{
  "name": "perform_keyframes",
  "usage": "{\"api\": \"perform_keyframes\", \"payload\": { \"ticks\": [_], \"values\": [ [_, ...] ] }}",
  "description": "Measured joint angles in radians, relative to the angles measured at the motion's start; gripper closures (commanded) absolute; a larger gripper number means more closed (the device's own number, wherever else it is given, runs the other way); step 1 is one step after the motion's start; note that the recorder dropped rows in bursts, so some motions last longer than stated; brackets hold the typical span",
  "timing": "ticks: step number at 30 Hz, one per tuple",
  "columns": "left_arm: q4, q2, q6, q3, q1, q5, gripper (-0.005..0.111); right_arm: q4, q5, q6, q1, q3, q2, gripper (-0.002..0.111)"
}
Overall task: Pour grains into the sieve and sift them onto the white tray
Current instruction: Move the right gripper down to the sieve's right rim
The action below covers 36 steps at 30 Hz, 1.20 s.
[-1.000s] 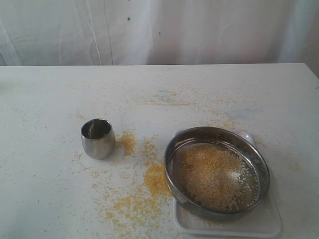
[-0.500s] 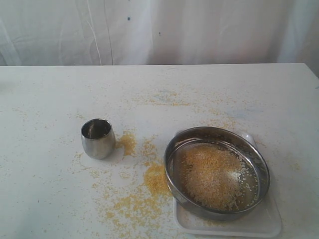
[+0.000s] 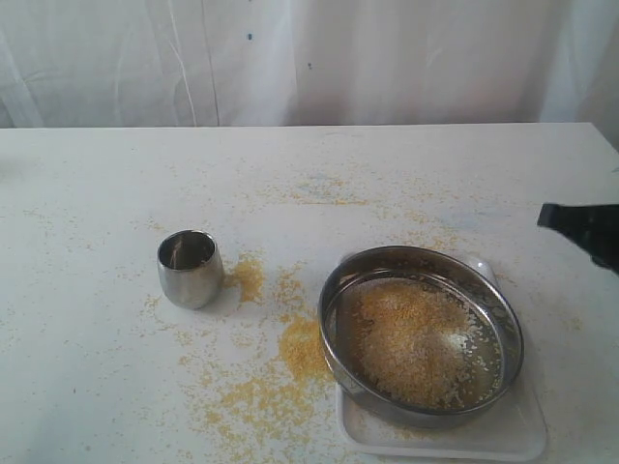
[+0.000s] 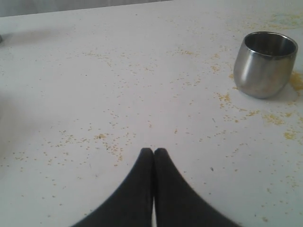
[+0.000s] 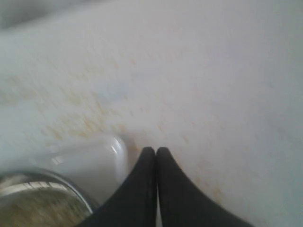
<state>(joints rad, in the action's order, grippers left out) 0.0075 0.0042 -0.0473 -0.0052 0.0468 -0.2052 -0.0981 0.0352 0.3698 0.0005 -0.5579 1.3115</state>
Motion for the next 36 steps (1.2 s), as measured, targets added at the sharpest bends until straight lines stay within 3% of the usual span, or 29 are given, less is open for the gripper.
{"api": "perform_keyframes", "payload": {
  "ticks": [4,15,19,24,29,36],
  "values": [
    [0.000,0.000,0.000,0.000,0.009,0.000,0.107,-0.023,0.336,-0.014,0.000,-0.195,0.173,0.108],
    [0.000,0.000,0.000,0.000,0.009,-0.015,0.107,0.111,0.802,-0.396,0.000,-0.489,0.284,0.108],
    [0.000,0.000,0.000,0.000,0.009,-0.015,0.107,0.191,0.829,-0.444,0.000,-0.569,0.288,0.094],
    [0.000,0.000,0.000,0.000,0.009,-0.015,0.107,0.439,0.865,-0.578,0.002,-0.587,0.320,0.064],
    [0.000,0.000,0.000,0.000,0.009,-0.017,0.107,0.479,0.898,-0.636,0.043,-0.587,0.378,0.062],
    [0.000,0.000,0.000,0.000,0.009,-0.017,0.107,0.372,0.905,-0.620,0.058,-0.587,0.431,0.062]
  ]
}}
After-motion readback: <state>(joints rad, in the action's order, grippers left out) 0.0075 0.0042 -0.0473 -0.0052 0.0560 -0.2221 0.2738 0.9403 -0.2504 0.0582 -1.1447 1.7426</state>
